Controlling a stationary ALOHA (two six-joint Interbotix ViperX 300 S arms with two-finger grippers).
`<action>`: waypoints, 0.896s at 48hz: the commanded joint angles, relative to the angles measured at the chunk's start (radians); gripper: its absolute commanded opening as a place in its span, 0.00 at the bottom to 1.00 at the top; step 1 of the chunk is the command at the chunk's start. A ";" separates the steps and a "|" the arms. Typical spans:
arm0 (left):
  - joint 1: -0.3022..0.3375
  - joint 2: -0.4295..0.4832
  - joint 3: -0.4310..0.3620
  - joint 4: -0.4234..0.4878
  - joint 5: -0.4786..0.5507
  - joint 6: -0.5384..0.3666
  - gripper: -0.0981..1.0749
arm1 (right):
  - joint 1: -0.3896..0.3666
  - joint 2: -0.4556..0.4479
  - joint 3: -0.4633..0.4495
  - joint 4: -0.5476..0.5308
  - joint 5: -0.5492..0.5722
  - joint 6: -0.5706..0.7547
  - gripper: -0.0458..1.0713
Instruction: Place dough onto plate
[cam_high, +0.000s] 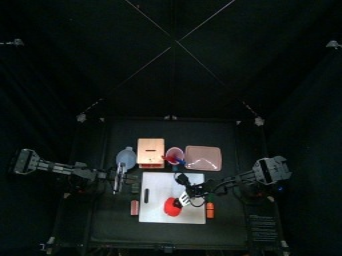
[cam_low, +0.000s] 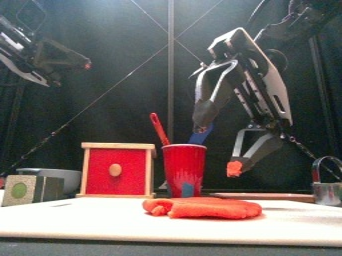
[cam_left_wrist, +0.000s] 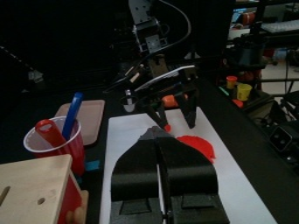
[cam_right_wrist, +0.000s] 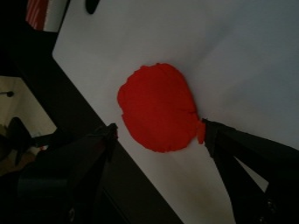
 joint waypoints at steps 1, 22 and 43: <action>0.003 0.002 -0.011 0.000 -0.006 -0.002 0.10 | 0.003 0.005 -0.032 0.002 0.008 -0.002 0.97; 0.005 0.002 -0.009 -0.002 -0.006 -0.002 0.10 | 0.038 0.118 -0.135 -0.018 0.118 -0.002 0.97; 0.005 0.002 -0.006 -0.002 -0.006 -0.003 0.10 | 0.051 0.204 -0.258 -0.098 0.270 -0.006 0.96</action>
